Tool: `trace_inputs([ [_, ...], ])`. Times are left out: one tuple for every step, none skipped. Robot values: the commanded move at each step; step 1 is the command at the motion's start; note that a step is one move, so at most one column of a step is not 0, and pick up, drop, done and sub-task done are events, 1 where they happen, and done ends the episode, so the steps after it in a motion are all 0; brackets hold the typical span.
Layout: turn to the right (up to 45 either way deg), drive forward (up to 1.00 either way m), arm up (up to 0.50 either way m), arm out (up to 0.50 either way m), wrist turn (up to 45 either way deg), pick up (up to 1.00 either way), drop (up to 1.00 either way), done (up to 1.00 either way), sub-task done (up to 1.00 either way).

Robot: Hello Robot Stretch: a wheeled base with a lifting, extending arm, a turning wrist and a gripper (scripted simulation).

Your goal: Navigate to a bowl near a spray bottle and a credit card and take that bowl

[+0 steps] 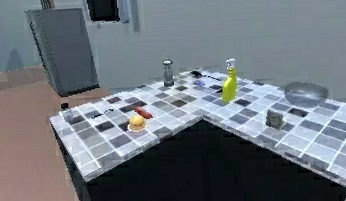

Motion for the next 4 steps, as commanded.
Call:
trace_inputs([
  [-45.0,0.0,0.0,0.0,0.0,0.0,0.0,0.0,0.0],
  [-9.0,0.0,0.0,0.0,0.0,0.0,0.0,0.0,0.0],
  [45.0,0.0,0.0,0.0,0.0,0.0,0.0,0.0,0.0],
  [45.0,0.0,0.0,0.0,0.0,0.0,0.0,0.0,0.0],
])
